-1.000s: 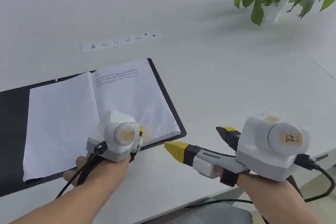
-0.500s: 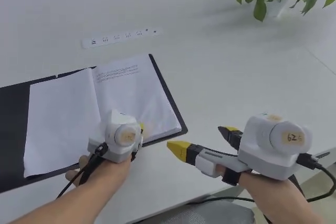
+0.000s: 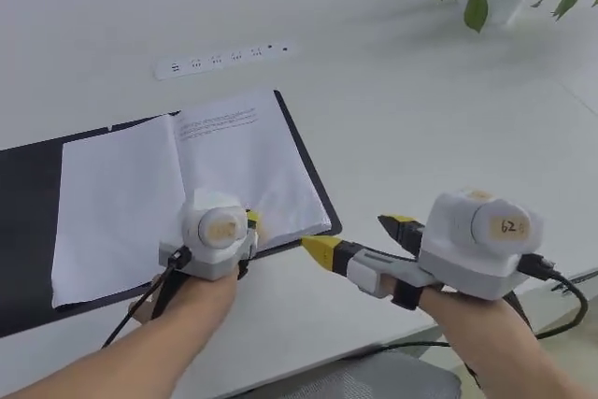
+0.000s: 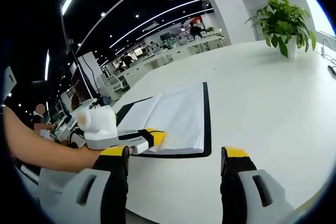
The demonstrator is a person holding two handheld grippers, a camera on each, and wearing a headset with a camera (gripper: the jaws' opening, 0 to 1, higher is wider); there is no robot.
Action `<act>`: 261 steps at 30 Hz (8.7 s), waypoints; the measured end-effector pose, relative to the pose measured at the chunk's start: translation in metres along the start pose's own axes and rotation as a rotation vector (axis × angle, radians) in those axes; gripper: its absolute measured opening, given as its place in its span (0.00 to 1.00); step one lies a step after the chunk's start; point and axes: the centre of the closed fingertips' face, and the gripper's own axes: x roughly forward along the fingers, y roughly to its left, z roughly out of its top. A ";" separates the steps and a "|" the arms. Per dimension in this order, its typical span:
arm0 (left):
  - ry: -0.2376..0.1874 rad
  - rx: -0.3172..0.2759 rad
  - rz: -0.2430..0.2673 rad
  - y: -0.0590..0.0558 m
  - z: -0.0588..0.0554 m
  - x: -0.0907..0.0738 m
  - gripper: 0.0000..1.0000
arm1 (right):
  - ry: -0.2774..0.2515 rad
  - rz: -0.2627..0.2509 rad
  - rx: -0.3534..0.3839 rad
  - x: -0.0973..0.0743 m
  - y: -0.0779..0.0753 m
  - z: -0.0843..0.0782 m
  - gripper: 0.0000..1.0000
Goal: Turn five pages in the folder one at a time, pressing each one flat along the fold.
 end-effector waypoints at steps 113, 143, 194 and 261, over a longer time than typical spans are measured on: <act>-0.180 -0.163 0.239 0.185 -0.001 -0.257 0.28 | 0.231 0.396 -0.102 0.176 0.279 -0.034 0.00; -0.058 -0.175 0.215 0.193 -0.039 -0.248 0.27 | 0.364 0.429 -0.034 0.211 0.275 -0.091 0.14; 0.023 -0.118 0.215 0.174 -0.084 -0.130 0.21 | 0.214 0.205 0.762 0.291 0.082 0.027 0.00; 0.012 -0.123 0.221 0.175 -0.084 -0.129 0.21 | 0.197 0.295 0.925 0.317 0.078 0.042 0.00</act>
